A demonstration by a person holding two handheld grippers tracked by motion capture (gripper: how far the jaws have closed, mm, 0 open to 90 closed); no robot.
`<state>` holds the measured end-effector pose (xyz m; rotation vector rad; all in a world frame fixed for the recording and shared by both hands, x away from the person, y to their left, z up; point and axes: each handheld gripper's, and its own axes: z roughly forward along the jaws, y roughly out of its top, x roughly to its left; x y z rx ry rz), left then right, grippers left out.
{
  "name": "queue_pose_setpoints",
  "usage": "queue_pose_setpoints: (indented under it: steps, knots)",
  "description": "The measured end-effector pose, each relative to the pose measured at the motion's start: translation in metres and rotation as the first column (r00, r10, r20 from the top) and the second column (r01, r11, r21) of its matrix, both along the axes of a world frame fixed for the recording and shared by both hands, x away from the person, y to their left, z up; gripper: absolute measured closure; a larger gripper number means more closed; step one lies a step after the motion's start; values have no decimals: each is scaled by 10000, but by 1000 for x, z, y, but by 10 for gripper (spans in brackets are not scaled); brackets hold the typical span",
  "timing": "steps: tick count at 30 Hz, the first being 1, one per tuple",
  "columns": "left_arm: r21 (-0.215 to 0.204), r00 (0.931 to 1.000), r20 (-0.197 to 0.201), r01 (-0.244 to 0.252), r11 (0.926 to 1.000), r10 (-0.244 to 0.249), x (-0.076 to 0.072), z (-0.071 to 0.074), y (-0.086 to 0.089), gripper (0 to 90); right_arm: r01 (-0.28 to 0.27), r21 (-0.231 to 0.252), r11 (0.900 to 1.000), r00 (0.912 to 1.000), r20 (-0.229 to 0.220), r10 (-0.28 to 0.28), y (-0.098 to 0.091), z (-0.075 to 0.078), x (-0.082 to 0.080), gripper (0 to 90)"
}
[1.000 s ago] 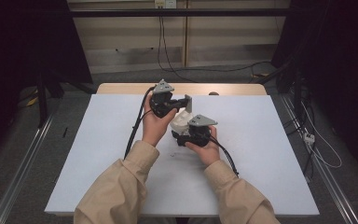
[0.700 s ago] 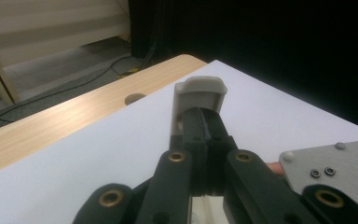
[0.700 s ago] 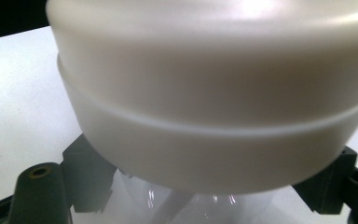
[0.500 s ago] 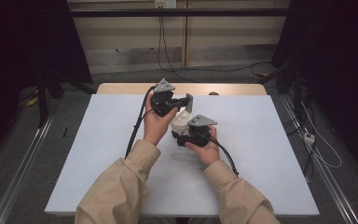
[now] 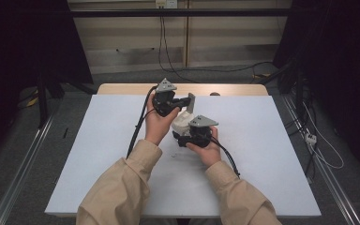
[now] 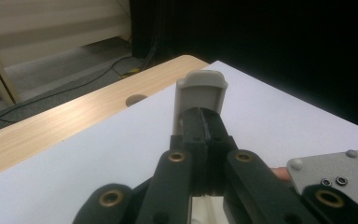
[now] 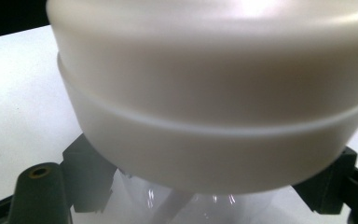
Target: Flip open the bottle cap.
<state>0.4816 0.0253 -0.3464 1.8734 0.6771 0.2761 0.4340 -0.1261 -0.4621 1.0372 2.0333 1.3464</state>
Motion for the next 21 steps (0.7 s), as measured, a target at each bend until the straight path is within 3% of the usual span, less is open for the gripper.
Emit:
queue_pose_setpoints:
  steps: [21]
  knots:
    - [65, 9999, -89, 79, 9999, -78, 8, -3, -7, 900, 2, -1, 10000, 10000, -7, -2, 0, 0, 0, 193]
